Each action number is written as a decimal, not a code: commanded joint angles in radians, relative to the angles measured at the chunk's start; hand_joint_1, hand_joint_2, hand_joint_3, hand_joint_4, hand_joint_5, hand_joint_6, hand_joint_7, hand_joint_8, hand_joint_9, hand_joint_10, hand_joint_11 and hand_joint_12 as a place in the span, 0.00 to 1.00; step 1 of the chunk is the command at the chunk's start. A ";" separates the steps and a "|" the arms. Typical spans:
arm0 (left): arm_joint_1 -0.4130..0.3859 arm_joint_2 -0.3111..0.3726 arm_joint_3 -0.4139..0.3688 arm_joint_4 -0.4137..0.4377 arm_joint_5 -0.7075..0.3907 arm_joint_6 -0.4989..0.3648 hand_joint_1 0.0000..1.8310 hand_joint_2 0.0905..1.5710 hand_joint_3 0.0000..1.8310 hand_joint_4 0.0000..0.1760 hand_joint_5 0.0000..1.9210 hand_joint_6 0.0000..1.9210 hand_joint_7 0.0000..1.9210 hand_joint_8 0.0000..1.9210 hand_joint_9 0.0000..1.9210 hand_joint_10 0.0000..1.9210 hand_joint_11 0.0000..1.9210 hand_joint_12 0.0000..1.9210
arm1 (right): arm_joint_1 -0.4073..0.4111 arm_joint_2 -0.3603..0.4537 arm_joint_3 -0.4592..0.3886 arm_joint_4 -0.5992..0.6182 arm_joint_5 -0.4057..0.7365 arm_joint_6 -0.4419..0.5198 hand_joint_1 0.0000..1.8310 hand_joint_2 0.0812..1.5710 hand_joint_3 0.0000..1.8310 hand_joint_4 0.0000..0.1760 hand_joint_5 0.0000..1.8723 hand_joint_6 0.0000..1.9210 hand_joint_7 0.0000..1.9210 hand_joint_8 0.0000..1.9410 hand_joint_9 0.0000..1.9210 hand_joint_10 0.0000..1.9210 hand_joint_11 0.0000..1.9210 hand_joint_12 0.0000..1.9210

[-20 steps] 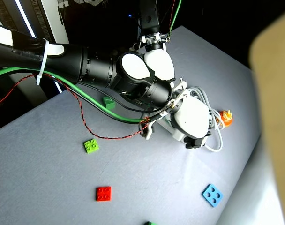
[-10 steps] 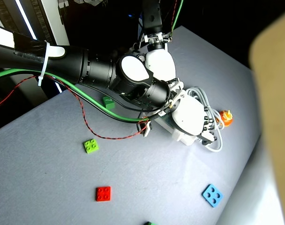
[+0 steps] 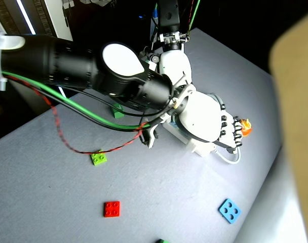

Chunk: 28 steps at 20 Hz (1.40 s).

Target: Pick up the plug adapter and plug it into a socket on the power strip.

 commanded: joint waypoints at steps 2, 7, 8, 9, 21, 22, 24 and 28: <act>-0.021 0.026 0.007 0.010 -0.016 0.007 0.00 0.78 0.00 0.00 0.09 0.00 0.09 0.00 0.07 0.00 0.00 0.12 | 0.028 0.079 -0.072 -0.034 0.031 -0.003 0.41 0.57 0.00 0.00 0.00 0.00 0.00 0.00 0.00 0.00 0.00 0.12; -0.062 0.053 0.029 0.010 0.027 0.017 0.00 0.77 0.00 0.00 0.09 0.00 0.09 0.00 0.07 0.00 0.00 0.12 | 0.046 0.319 -0.330 -0.206 0.015 0.060 0.39 0.56 0.00 0.00 0.00 0.00 0.00 0.00 0.00 0.00 0.00 0.11; -0.075 0.060 0.032 0.010 0.033 0.023 0.00 0.77 0.00 0.00 0.09 0.00 0.09 0.00 0.07 0.00 0.00 0.12 | 0.047 0.368 -0.379 -0.205 0.005 0.072 0.39 0.56 0.00 0.00 0.00 0.00 0.00 0.00 0.00 0.00 0.00 0.11; -0.092 0.070 0.035 0.010 0.040 0.031 0.00 0.77 0.00 0.00 0.09 0.00 0.09 0.00 0.07 0.00 0.00 0.12 | 0.043 0.416 -0.428 -0.204 -0.012 0.083 0.39 0.56 0.00 0.00 0.00 0.00 0.00 0.00 0.00 0.00 0.00 0.11; -0.259 0.139 0.099 0.010 0.117 0.106 0.06 0.77 0.00 0.00 0.01 1.00 0.01 1.00 0.06 1.00 0.07 1.00 | 0.013 0.715 -0.704 -0.201 -0.042 0.091 0.17 0.57 0.00 0.00 0.06 0.62 0.04 0.73 0.06 0.80 0.01 0.88; -0.278 0.138 0.100 0.010 0.115 0.118 0.06 0.77 0.00 0.00 0.03 1.00 0.01 1.00 0.07 1.00 0.09 1.00 | 0.009 0.731 -0.713 -0.201 -0.042 0.091 0.17 0.57 0.00 0.00 0.02 0.77 0.02 0.85 0.02 0.92 0.00 0.98; -0.335 0.135 0.097 0.010 0.104 0.172 0.06 0.77 0.00 0.00 0.03 1.00 0.01 1.00 0.07 1.00 0.10 1.00 | 0.005 0.766 -0.718 -0.201 -0.041 0.091 0.16 0.57 0.00 0.00 0.01 0.82 0.01 0.89 0.02 0.96 0.00 1.00; -0.406 0.134 0.074 0.010 0.086 0.235 0.05 0.77 0.00 0.00 0.05 1.00 0.01 1.00 0.06 1.00 0.11 1.00 | -0.005 0.789 -0.719 -0.201 -0.062 0.113 0.16 0.57 0.00 0.00 0.00 0.90 0.02 0.97 0.02 1.00 0.00 1.00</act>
